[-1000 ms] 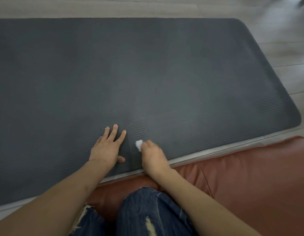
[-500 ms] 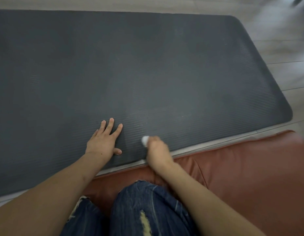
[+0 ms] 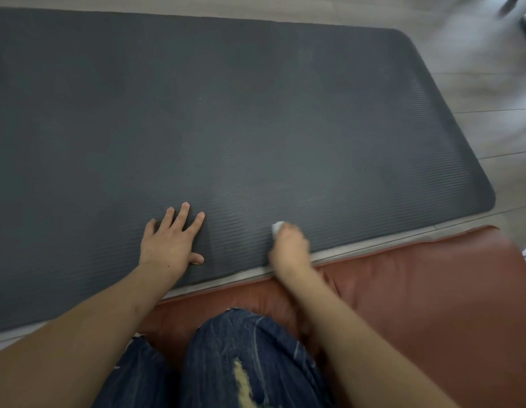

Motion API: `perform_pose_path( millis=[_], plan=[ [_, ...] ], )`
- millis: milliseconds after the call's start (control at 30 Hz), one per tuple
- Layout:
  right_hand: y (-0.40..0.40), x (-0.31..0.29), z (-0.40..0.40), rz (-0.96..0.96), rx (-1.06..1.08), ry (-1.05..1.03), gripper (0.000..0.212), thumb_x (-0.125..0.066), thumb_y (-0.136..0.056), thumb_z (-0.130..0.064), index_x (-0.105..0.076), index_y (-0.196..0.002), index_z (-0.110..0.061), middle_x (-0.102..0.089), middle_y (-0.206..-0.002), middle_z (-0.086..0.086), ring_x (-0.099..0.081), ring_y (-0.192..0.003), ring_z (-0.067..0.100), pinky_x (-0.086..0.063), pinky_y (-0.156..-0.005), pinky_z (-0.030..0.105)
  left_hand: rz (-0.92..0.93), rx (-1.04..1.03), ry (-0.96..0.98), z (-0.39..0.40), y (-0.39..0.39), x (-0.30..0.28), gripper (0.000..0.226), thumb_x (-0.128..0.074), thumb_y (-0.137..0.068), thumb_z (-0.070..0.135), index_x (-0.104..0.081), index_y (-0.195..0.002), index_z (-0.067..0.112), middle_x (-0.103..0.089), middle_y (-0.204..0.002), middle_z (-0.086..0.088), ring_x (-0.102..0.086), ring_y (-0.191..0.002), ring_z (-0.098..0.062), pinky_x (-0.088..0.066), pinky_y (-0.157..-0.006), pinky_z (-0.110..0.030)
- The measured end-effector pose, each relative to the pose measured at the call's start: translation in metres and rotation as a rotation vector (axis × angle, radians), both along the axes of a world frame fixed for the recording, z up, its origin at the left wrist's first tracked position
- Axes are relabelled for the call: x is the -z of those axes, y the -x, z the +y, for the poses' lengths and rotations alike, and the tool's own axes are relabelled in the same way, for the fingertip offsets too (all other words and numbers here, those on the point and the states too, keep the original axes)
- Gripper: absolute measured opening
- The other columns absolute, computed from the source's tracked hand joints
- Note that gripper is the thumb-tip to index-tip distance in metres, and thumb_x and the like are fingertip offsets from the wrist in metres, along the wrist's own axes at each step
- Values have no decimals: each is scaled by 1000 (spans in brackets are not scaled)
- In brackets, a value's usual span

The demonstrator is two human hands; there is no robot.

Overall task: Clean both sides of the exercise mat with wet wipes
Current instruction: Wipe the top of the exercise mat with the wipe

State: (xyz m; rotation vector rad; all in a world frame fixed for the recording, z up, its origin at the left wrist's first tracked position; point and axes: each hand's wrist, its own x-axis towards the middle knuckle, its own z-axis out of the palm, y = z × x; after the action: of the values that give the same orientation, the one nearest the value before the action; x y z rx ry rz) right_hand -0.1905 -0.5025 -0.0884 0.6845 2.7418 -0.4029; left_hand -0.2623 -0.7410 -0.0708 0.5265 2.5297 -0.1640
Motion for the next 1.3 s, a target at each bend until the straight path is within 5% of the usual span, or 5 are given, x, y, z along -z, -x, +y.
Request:
perform_pose_path(
  millis=[333, 567, 800, 1033, 1300],
  plan=[
    [8, -14, 80, 60, 110, -116, 30, -50, -83, 1, -54, -113, -4, -57, -120, 20, -57, -108, 42, -45, -89, 43, 9, -85, -30, -27, 7, -7, 104, -56, -90, 73, 5, -164, 35, 14, -173, 3, 3, -160, -19, -15, -127, -49],
    [13, 6, -53, 205, -713, 213, 24, -59, -82, 4, -56, -102, -7, -59, -98, 15, -59, -90, 37, -55, -76, 45, 24, -80, -102, -34, 7, -1, 86, -48, -98, 68, -4, -165, 36, 8, -174, 6, 1, -160, -18, -12, -127, -45],
    [122, 8, -15, 367, -510, 84, 9, -49, -89, 3, -50, -86, -6, -51, -88, 13, -50, -77, 36, -45, -68, 48, 133, -71, -190, -42, 10, 6, 65, -44, -104, 56, -24, -163, 35, -13, -173, 5, -13, -159, -19, -14, -126, -44],
    [24, 11, -17, 273, -1215, 280, 15, -61, -88, 0, -55, -97, -11, -49, -94, 6, -49, -83, 26, -46, -73, 37, 271, -172, -259, -50, 32, 24, 55, -36, -108, 48, -36, -160, 31, -26, -169, -1, -21, -157, -24, -23, -124, -46],
    [221, 21, -24, 469, -776, 125, 8, -54, -91, 3, -52, -88, -4, -50, -90, 14, -49, -78, 35, -47, -69, 51, 471, -153, -334, -51, 56, 40, 29, -56, -101, 39, -65, -127, 29, -58, -130, 2, -51, -119, -27, -40, -100, -46]
  ],
)
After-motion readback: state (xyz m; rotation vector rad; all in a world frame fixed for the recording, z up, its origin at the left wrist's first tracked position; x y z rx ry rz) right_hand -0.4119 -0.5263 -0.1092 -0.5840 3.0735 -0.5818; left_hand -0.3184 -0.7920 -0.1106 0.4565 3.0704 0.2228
